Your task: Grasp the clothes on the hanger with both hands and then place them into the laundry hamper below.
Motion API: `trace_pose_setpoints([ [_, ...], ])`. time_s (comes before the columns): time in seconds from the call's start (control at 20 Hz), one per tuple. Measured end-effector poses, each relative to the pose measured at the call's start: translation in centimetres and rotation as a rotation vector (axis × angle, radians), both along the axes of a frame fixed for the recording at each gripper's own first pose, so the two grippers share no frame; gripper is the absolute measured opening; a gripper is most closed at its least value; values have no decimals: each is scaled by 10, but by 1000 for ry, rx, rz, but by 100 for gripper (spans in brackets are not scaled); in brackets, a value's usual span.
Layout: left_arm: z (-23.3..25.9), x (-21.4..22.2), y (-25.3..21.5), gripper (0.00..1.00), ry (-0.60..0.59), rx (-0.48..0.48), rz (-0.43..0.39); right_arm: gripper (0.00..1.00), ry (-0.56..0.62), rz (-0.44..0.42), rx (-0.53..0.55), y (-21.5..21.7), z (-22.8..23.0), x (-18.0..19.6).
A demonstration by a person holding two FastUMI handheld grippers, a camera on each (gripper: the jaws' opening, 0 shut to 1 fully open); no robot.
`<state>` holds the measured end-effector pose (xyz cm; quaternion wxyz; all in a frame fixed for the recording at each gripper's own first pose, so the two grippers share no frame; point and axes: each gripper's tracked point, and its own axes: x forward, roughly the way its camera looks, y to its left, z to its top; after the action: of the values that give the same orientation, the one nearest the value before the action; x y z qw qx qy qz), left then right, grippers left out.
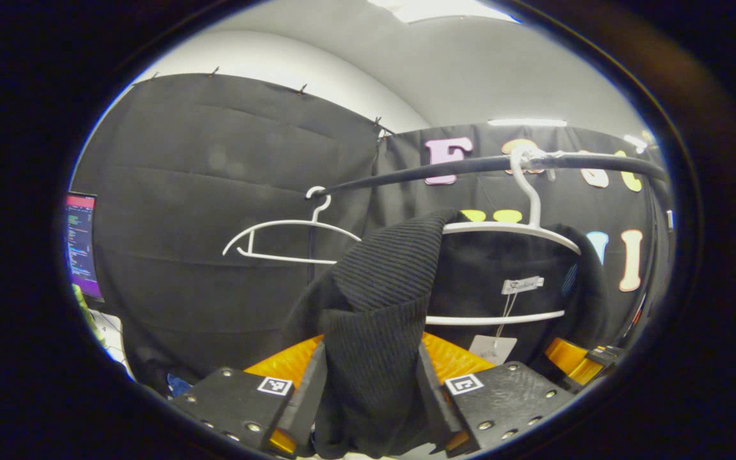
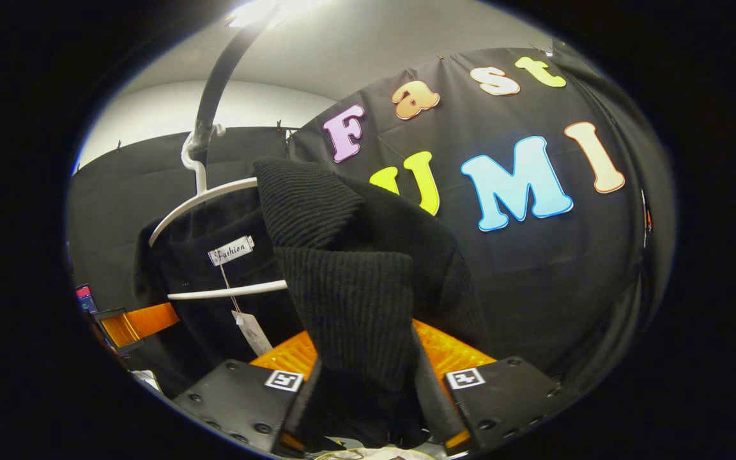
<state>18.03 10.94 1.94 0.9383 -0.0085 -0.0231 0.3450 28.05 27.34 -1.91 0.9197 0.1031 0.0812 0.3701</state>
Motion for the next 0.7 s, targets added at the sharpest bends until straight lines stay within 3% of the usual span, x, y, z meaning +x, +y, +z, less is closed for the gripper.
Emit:
trace_pose_setpoints([
  [0.05, 1, 3, 0, 67, -13, -13, -21, 44, -3, 14, 10, 2, 3, -2],
  [0.1, 3, 2, 4, 68, -15, -13, -13, 30, -4, 8, 11, -1, 3, 0],
  [0.15, 5, -3, 14, 47, -25, -13, 9, 17, -5, 5, 19, -4, 5, 1],
  [0.2, 2, 3, 4, 27, -26, -28, -27, 14, -3, 17, 28, -2, 6, 0],
  [0.25, 1, 0, 3, 18, -16, -32, -26, 9, 8, 49, 39, 1, 8, -2],
  [0.3, 6, -9, -1, 10, -29, -31, -16, 12, 24, 69, 48, 1, 7, -4],
  [0.35, 4, 0, -5, 2, -30, -46, -73, 4, 32, 89, 54, 4, 8, -2],
  [0.45, 6, 5, -12, 5, -24, -34, -111, 0, 14, 109, 41, 1, 10, 0],
  [0.5, 11, 0, -15, 5, -22, -15, -117, 4, 5, 100, 47, -4, 13, 0],
  [0.7, 39, -21, -23, 4, -21, 60, -123, 0, -9, 48, 73, -23, 25, 7],
])
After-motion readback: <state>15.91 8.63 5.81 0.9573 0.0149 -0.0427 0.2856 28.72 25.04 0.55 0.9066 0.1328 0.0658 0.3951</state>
